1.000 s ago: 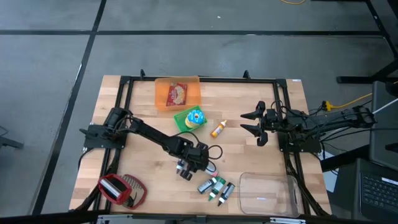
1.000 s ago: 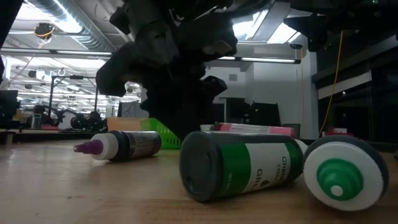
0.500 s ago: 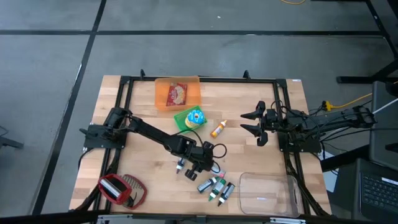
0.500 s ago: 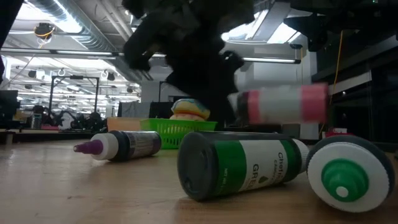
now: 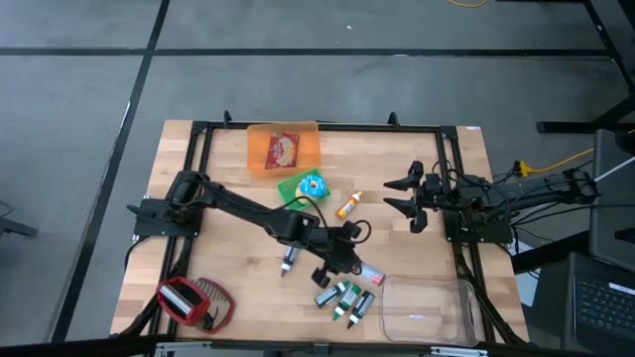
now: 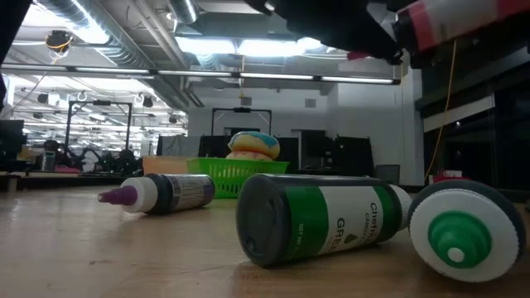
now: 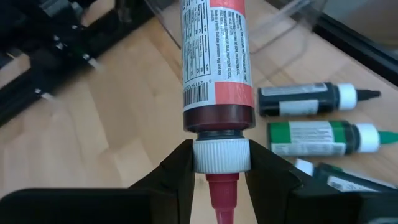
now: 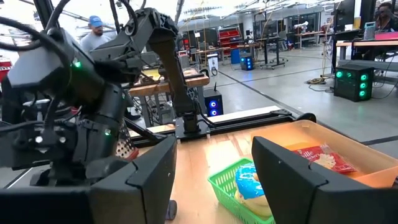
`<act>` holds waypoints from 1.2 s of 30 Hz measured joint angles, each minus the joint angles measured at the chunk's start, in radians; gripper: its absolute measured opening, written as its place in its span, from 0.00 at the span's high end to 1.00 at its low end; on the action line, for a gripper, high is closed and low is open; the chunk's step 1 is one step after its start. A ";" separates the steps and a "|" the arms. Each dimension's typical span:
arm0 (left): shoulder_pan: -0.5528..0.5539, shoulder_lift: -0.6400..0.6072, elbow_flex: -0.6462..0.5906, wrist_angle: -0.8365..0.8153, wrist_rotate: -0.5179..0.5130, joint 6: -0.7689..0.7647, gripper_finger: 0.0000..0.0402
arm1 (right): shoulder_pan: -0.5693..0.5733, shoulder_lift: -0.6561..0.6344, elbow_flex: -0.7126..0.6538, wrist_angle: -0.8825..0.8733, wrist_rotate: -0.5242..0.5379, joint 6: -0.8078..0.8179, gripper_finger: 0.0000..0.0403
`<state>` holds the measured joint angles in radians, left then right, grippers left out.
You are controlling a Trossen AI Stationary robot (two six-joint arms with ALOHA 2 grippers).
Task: Pick & Place Food Item
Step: Put the pink food coloring into the transparent bin
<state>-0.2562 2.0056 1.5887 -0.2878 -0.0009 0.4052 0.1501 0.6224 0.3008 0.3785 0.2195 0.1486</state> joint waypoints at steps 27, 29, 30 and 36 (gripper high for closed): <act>0.001 0.003 0.017 0.112 -0.063 0.062 0.73 | 0.000 0.000 0.000 0.004 0.000 -0.018 0.47; 0.013 -0.008 0.017 0.087 -0.136 0.078 0.73 | 0.000 0.000 0.000 0.021 0.001 -0.053 0.47; 0.021 -0.012 0.023 0.075 -0.155 0.080 0.73 | 0.000 0.000 0.000 0.037 0.001 -0.075 0.47; 0.052 -0.026 0.143 -0.137 -0.362 0.103 0.73 | 0.000 0.000 0.000 0.100 0.001 -0.138 0.47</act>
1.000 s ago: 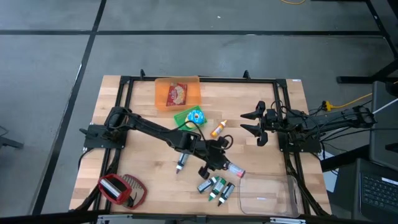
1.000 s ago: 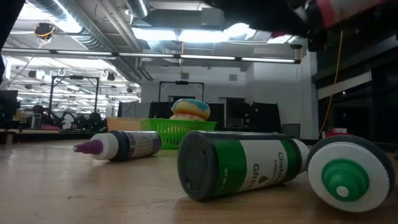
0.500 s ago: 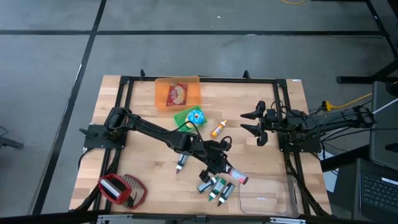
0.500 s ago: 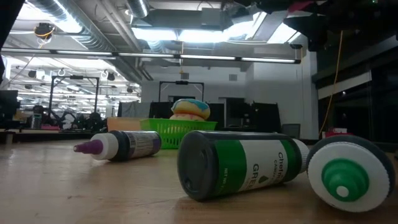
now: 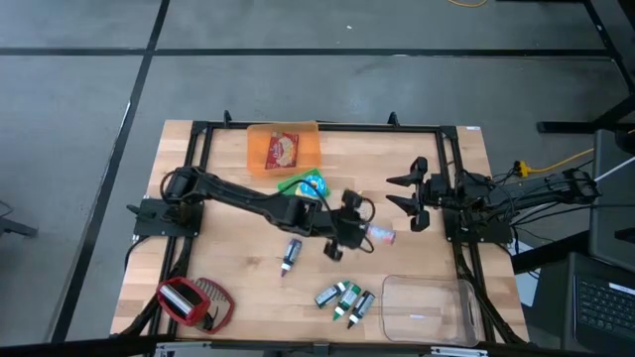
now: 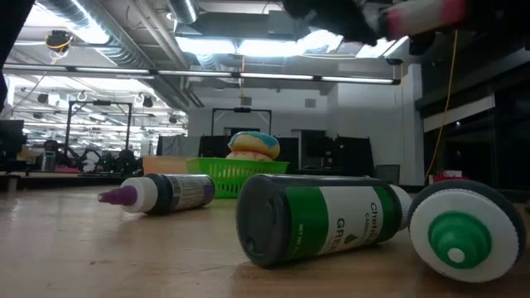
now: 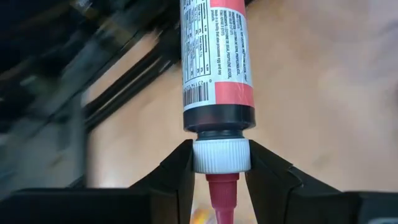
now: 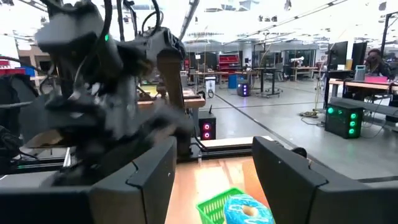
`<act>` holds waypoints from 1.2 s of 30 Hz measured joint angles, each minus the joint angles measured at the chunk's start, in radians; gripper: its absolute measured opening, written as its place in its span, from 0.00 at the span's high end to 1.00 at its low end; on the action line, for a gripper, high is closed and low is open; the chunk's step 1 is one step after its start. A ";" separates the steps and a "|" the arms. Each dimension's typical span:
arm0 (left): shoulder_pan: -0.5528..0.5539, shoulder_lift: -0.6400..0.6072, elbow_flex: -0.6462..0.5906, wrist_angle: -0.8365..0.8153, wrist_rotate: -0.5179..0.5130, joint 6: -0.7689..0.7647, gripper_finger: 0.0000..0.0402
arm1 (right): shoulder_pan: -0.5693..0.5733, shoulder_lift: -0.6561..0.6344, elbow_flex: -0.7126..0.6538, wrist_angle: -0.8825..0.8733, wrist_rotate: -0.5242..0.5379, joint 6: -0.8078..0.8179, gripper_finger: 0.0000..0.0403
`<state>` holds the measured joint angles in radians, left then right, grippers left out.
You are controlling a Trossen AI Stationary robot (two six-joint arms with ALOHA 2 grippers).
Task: Pick & Place Food Item
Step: Put the pink food coloring into the transparent bin
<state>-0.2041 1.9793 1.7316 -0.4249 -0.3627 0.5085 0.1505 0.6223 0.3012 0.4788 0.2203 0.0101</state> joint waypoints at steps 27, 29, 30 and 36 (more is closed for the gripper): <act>0.048 -0.002 0.108 -0.281 -0.406 0.147 0.73 | 0.006 0.097 0.000 -0.014 0.084 0.080 0.16; 0.048 -0.002 0.108 -0.282 -0.438 0.166 0.73 | 0.006 0.103 0.000 -0.013 0.074 0.084 0.16; 0.048 -0.002 0.108 -0.281 -0.459 0.179 0.73 | 0.006 0.105 0.000 -0.011 0.063 0.087 0.16; 0.051 -0.002 0.108 -0.222 -0.480 0.223 0.73 | 0.006 0.105 0.000 -0.011 0.015 0.113 0.18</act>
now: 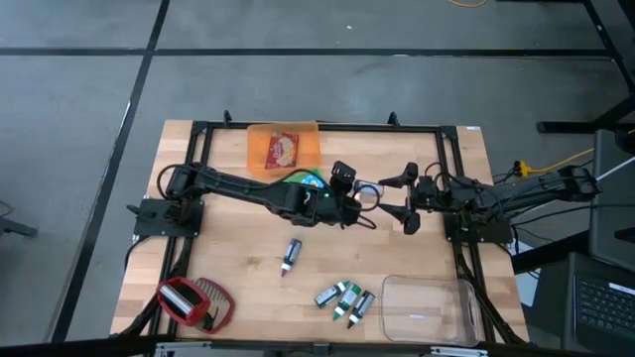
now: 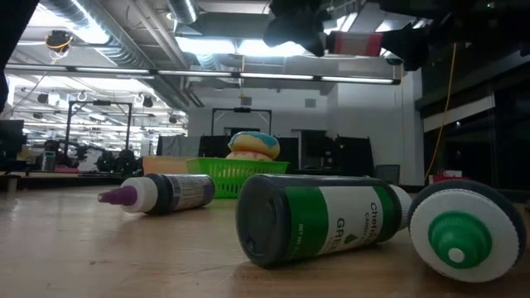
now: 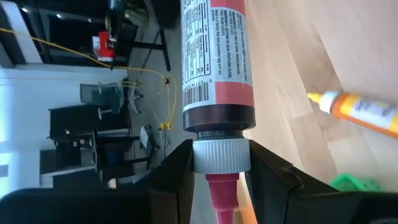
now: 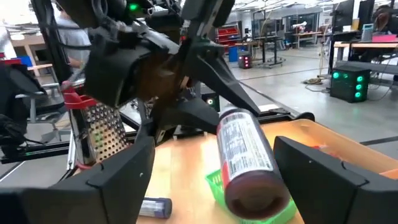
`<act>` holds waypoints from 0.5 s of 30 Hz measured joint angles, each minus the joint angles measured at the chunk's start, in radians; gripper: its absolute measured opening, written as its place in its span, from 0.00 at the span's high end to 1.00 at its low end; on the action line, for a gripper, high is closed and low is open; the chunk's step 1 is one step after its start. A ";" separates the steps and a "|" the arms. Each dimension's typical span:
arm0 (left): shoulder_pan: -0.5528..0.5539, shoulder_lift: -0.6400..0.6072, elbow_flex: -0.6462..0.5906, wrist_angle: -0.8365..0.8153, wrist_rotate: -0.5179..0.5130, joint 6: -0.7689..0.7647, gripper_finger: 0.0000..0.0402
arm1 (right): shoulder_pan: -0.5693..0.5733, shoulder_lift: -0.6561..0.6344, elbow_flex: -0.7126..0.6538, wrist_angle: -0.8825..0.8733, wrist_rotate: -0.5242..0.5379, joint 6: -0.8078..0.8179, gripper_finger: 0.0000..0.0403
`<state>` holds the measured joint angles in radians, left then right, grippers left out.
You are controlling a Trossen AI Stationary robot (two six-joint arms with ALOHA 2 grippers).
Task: Pick & Place Food Item
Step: Put the pink food coloring into the transparent bin
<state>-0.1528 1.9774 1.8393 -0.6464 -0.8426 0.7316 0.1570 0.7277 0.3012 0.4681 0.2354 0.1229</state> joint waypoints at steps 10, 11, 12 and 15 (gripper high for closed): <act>-0.003 0.000 0.000 0.129 0.008 0.093 0.73 | 0.000 0.001 0.000 -0.006 -0.016 0.001 0.22; -0.003 0.000 0.000 0.137 0.008 0.099 0.73 | 0.000 0.001 0.000 -0.008 -0.016 0.002 0.22; -0.003 0.000 0.000 0.147 0.008 0.102 0.73 | 0.000 0.001 0.000 -0.009 -0.016 0.001 0.22; -0.005 0.000 0.000 0.158 0.012 0.101 0.73 | 0.000 0.001 0.000 -0.005 -0.016 -0.003 0.23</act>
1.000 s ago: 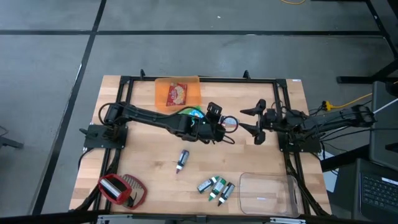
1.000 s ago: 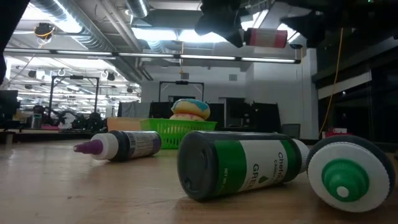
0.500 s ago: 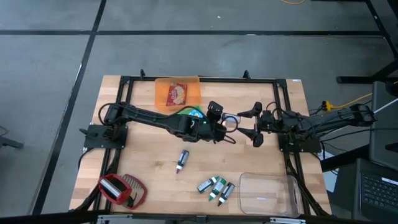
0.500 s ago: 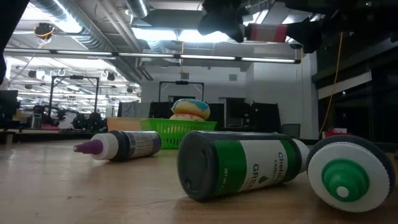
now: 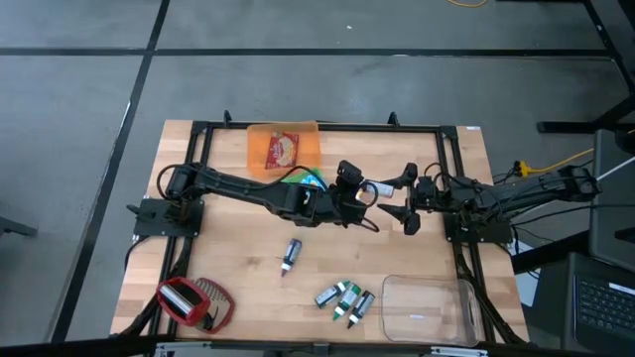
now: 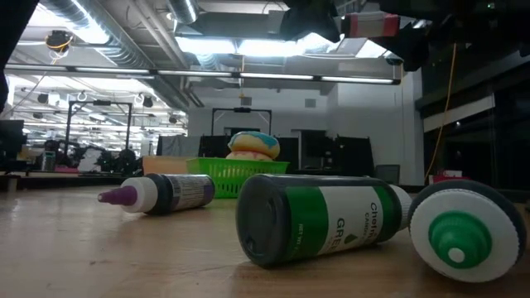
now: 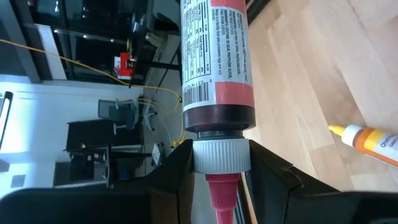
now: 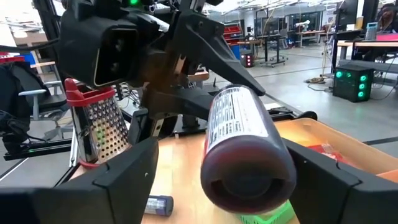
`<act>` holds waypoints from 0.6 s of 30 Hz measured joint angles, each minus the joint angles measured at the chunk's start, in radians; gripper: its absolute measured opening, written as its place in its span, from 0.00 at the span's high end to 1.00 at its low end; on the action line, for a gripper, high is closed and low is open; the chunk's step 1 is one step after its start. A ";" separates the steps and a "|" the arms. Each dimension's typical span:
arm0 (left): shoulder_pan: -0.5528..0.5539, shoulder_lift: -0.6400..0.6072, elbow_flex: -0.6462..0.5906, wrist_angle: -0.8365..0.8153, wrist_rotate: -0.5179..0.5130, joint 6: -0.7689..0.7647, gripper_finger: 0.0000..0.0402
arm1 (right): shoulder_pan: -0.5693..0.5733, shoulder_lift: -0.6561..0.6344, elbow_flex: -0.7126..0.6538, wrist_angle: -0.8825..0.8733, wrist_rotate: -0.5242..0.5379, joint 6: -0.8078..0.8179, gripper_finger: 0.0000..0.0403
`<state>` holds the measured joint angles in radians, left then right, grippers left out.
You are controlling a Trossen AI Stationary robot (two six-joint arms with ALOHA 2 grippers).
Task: Pick & Place Food Item
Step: Put the pink food coloring into the transparent bin
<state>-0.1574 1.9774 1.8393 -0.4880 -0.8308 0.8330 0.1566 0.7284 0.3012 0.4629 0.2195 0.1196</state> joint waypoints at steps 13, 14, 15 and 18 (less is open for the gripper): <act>-0.017 0.000 0.000 -0.001 0.022 -0.018 0.73 | 0.000 0.000 0.000 0.013 0.000 -0.016 0.32; -0.018 0.000 0.000 -0.001 0.022 -0.018 0.73 | 0.000 0.000 0.000 0.013 -0.001 -0.016 0.33; -0.018 0.000 0.000 -0.001 0.022 -0.017 0.73 | 0.000 0.000 0.000 0.013 -0.002 -0.016 0.34; -0.018 0.000 0.000 -0.001 0.022 -0.018 0.73 | 0.000 0.000 0.000 0.013 -0.004 -0.016 0.38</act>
<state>-0.1755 1.9774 1.8393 -0.4895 -0.8089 0.8154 0.1566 0.7280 0.3012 0.4755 0.2157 0.1036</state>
